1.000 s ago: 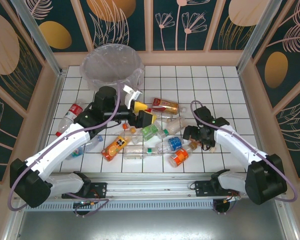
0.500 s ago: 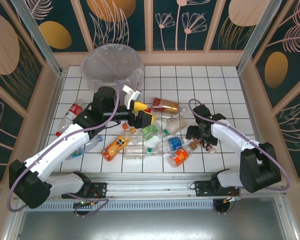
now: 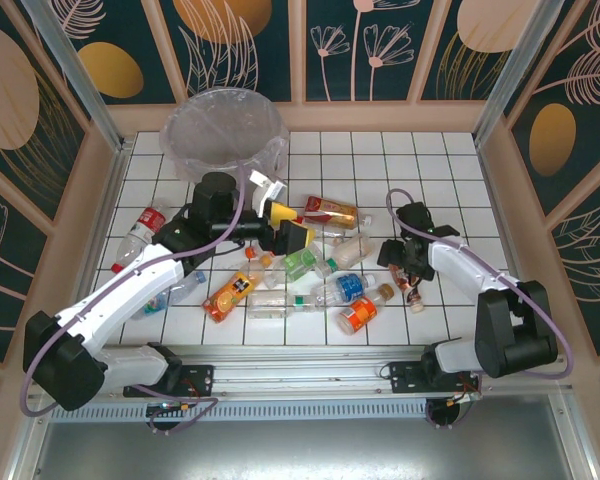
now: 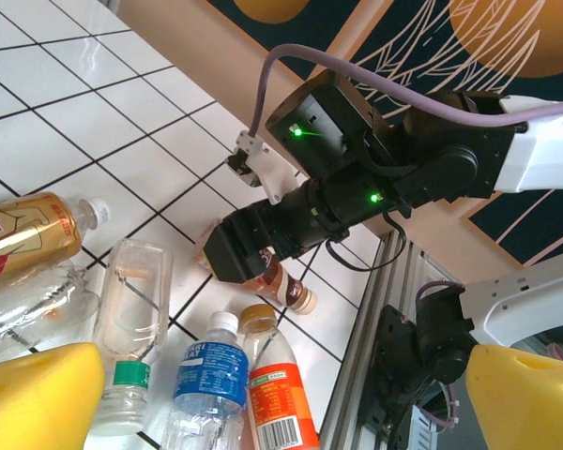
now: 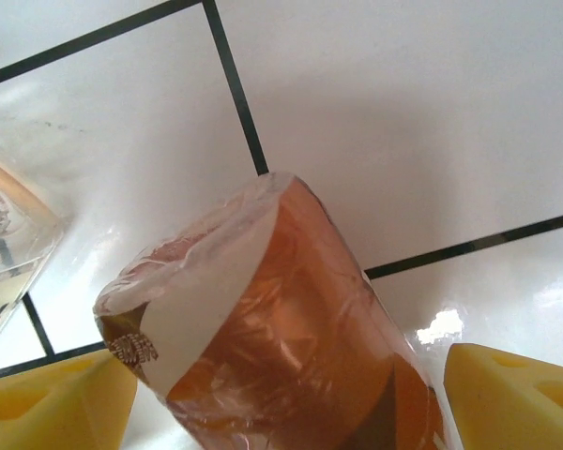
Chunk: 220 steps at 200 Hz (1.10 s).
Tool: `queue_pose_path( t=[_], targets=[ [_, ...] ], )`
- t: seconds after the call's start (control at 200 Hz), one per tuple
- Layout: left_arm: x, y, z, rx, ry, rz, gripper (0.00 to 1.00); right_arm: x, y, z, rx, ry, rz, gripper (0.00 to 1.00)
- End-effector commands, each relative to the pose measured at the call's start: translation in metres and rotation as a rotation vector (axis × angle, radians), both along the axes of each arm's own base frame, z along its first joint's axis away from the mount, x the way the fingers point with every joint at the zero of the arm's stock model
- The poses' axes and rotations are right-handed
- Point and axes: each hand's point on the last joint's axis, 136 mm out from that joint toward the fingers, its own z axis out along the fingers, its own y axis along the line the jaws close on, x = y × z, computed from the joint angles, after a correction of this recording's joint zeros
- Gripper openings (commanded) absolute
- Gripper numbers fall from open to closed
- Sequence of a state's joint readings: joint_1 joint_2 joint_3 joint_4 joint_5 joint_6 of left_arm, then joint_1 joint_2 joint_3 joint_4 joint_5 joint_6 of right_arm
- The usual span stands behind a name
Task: Put the plastic bottles in the bin
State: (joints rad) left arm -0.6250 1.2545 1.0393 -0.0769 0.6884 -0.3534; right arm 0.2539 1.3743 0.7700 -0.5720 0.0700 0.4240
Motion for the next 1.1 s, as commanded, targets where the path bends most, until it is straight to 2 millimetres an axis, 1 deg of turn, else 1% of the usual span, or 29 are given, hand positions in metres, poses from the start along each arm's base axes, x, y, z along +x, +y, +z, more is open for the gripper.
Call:
queue_pose_path(
  t=[0.0,0.135,0.265,0.39,0.49,0.746,0.781,0.856,1.096],
  targets=[
    [0.000,-0.005,0.005,-0.029,-0.005,-0.015,0.98,0.002,-0.002,-0.009,-0.007,-0.003,0.003,0.84],
    [0.000,-0.005,0.006,-0.031,0.000,-0.013,0.99,0.002,-0.005,-0.012,-0.024,-0.004,-0.002,0.83],
    [0.004,-0.006,0.006,-0.035,0.004,0.004,0.99,0.003,-0.008,-0.013,-0.040,-0.009,-0.010,0.80],
    [0.007,-0.006,0.006,-0.044,0.014,0.014,0.99,0.010,-0.012,-0.010,-0.067,-0.032,-0.016,0.76],
    [0.006,-0.007,0.006,-0.045,0.016,0.015,0.98,0.011,-0.017,-0.009,-0.096,-0.037,-0.022,0.74],
    [0.006,-0.006,0.006,-0.043,0.018,0.022,0.99,0.013,-0.019,-0.011,-0.108,-0.047,-0.043,0.71],
    [0.007,-0.006,0.005,-0.042,0.021,0.023,0.98,0.013,-0.017,-0.011,-0.108,-0.045,-0.037,0.72],
    [0.005,-0.006,0.004,-0.040,0.019,0.022,0.99,0.010,-0.015,-0.012,-0.118,-0.033,-0.027,0.81],
    [0.005,-0.005,0.003,-0.037,0.017,0.020,0.99,-0.008,-0.007,-0.016,-0.109,0.018,-0.018,0.88]
  ],
)
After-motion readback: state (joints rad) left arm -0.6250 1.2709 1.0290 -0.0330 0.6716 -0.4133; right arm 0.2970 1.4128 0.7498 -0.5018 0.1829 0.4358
